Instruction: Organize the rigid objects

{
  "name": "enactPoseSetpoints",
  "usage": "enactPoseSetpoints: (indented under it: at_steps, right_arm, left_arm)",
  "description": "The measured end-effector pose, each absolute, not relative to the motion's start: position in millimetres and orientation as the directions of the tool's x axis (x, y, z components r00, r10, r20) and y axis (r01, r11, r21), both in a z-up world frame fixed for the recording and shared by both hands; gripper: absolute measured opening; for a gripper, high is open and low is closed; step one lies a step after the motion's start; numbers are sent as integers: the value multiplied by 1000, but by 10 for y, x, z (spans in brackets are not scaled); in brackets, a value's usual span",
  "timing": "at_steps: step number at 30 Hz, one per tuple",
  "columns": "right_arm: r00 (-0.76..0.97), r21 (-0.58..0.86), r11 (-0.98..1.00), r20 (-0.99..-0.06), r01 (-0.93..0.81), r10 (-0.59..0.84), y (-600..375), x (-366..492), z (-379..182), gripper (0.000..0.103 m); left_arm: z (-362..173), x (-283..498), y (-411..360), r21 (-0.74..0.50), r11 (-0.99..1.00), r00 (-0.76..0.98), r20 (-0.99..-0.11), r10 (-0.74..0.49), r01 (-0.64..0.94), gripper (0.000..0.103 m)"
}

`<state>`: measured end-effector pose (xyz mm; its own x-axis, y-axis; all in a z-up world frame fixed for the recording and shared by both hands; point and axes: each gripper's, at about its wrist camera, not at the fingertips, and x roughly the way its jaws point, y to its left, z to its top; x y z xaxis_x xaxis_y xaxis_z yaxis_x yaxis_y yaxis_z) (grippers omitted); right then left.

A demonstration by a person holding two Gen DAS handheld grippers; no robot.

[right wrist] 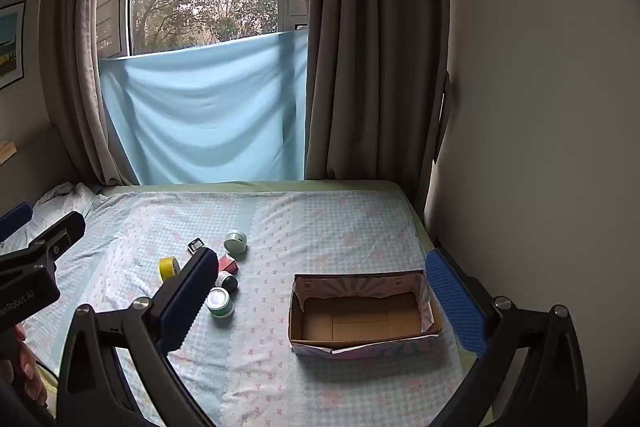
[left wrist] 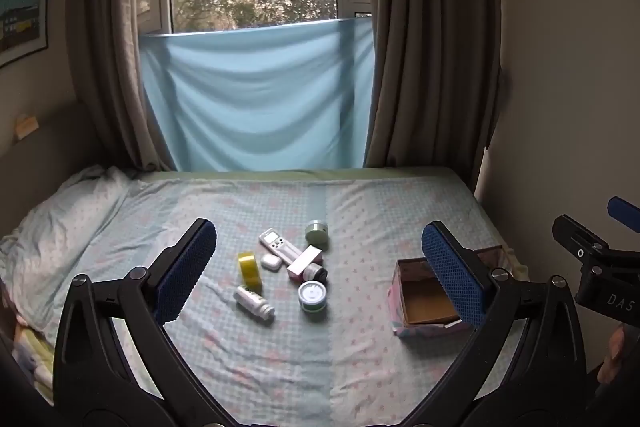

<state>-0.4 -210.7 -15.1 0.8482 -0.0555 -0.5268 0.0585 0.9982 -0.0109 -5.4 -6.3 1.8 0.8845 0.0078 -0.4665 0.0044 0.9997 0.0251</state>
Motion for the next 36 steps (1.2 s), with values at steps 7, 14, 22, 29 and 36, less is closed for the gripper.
enactPoseSetpoints:
  at_steps: [7, 14, 22, 29, 36]
  right_arm:
    - [850, -7, 998, -524, 60, -55, -2095, -53, -150, 103]
    - [852, -1, 998, -521, 58, -50, -2138, -83, -112, 103]
    - [859, 2, 998, -510, 57, -48, -2165, -79, -111, 103]
    - [862, 7, 998, -505, 62, -49, -2171, -57, -143, 103]
    - [869, 5, 998, -492, 65, -55, -2151, -82, -111, 103]
  left_arm:
    - [19, -88, -53, 26, 1000, 893, -451, 8, 4, 102]
    - [11, -96, -29, 24, 1000, 893, -449, 9, 2, 102]
    - [14, -118, -16, 23, 1000, 895, -446, 11, 0, 102]
    - [32, -134, 0, 26, 1000, 897, -441, 6, 6, 102]
    - [61, -115, -5, 25, 1000, 902, -433, 0, 12, 102]
